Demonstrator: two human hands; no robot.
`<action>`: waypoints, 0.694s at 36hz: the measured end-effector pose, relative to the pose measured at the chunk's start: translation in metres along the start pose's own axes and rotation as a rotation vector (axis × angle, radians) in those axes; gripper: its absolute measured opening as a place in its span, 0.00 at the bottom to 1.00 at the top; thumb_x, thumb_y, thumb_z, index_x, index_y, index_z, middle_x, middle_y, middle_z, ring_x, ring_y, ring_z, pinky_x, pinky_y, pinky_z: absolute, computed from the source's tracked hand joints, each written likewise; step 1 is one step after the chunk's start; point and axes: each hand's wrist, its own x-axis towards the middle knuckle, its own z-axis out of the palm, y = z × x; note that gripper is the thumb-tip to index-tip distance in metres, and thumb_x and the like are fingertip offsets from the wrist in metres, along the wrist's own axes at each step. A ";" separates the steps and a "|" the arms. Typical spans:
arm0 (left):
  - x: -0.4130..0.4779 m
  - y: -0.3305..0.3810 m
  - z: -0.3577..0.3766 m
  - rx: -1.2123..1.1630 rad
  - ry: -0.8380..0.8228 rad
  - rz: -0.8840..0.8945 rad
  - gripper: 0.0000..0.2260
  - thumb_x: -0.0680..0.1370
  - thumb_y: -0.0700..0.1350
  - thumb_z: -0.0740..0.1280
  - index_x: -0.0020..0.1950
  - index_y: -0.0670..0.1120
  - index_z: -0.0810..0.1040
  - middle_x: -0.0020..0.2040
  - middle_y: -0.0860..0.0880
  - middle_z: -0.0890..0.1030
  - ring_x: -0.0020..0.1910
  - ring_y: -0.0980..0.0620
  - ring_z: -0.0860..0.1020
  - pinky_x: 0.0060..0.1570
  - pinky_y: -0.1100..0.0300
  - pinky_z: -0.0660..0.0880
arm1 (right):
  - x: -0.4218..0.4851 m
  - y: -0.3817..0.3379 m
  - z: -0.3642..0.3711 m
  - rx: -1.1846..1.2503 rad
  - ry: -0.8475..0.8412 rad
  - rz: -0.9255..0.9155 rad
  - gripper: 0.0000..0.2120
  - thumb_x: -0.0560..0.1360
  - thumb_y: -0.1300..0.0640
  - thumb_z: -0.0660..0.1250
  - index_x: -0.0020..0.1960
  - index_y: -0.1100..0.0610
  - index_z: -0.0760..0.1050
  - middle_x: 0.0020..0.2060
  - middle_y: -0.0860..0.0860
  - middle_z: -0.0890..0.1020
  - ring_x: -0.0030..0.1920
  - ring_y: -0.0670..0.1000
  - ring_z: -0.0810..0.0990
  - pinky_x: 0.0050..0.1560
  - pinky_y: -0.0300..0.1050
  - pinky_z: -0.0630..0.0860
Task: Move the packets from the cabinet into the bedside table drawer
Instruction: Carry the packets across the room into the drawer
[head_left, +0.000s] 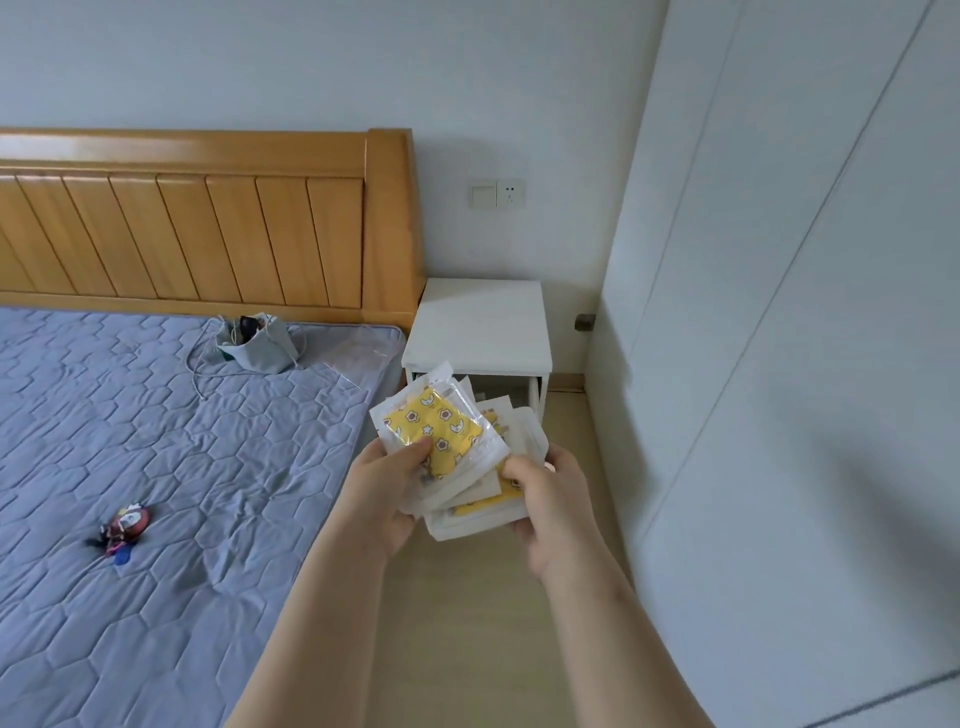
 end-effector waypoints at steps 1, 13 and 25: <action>0.013 0.002 0.003 0.011 0.004 0.000 0.04 0.79 0.36 0.63 0.50 0.43 0.76 0.46 0.45 0.82 0.44 0.47 0.81 0.38 0.50 0.79 | 0.014 -0.001 0.002 0.007 0.012 0.007 0.19 0.72 0.68 0.63 0.61 0.57 0.70 0.47 0.53 0.80 0.42 0.52 0.79 0.37 0.43 0.77; 0.235 0.042 0.039 0.138 -0.103 -0.074 0.06 0.79 0.37 0.63 0.53 0.44 0.77 0.46 0.47 0.84 0.44 0.48 0.82 0.40 0.53 0.81 | 0.227 -0.030 0.044 0.205 0.157 0.099 0.11 0.76 0.57 0.64 0.56 0.58 0.76 0.48 0.56 0.82 0.47 0.58 0.81 0.49 0.51 0.76; 0.395 0.055 0.071 0.246 -0.040 -0.213 0.05 0.79 0.37 0.63 0.49 0.45 0.77 0.37 0.51 0.85 0.36 0.52 0.83 0.35 0.55 0.81 | 0.381 -0.032 0.056 0.217 0.337 0.251 0.09 0.79 0.61 0.56 0.49 0.57 0.75 0.38 0.54 0.78 0.39 0.52 0.77 0.45 0.47 0.75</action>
